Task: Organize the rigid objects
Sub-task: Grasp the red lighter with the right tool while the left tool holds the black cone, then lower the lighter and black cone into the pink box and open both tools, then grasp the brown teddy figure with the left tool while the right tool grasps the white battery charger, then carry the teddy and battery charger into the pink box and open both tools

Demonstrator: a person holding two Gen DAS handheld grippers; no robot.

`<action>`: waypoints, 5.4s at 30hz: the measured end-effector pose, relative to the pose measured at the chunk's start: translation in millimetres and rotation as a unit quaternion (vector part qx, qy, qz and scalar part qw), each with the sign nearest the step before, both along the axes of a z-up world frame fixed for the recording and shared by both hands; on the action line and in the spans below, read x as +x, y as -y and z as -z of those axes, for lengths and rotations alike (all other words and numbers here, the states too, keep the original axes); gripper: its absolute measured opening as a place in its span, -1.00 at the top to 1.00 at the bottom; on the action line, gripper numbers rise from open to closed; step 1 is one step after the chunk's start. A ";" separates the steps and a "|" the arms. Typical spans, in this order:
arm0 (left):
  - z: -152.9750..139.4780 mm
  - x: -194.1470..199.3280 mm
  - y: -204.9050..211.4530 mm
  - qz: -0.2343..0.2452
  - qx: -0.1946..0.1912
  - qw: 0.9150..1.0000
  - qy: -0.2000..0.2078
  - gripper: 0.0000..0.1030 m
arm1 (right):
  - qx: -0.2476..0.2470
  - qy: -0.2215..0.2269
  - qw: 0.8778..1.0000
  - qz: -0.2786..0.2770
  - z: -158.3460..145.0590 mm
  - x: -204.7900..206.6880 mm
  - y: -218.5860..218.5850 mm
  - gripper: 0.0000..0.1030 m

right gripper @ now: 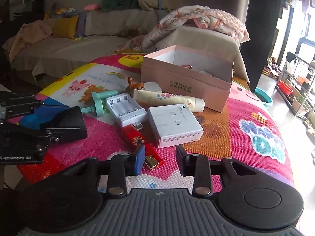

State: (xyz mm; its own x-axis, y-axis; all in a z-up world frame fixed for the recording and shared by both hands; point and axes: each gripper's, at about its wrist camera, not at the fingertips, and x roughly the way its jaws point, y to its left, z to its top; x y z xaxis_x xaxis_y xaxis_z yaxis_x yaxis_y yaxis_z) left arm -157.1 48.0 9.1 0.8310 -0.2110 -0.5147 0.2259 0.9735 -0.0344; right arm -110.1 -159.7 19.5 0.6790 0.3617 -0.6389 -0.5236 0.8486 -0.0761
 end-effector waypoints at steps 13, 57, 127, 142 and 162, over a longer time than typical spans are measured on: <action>5.3 -2.8 -1.4 -0.004 -0.017 0.999 -0.029 -0.10 | -0.034 0.010 0.994 0.101 17.1 16.8 22.7 -0.55; -120.9 207.2 -4.1 0.021 -0.137 0.987 0.077 0.00 | 0.016 0.168 0.982 0.081 -85.5 121.9 -4.3 -0.81; 0.2 161.5 -9.7 -0.089 -0.071 0.991 -0.067 -0.06 | 0.044 0.011 0.997 0.063 39.0 15.4 37.3 -0.85; 8.5 91.9 -6.6 0.072 -0.052 0.992 -0.089 0.34 | 0.048 -0.010 0.997 0.059 38.5 21.6 38.1 -0.99; 13.1 86.5 17.5 0.047 -0.025 0.997 -0.062 0.35 | 0.031 -0.037 0.997 0.055 34.0 30.7 30.0 -1.00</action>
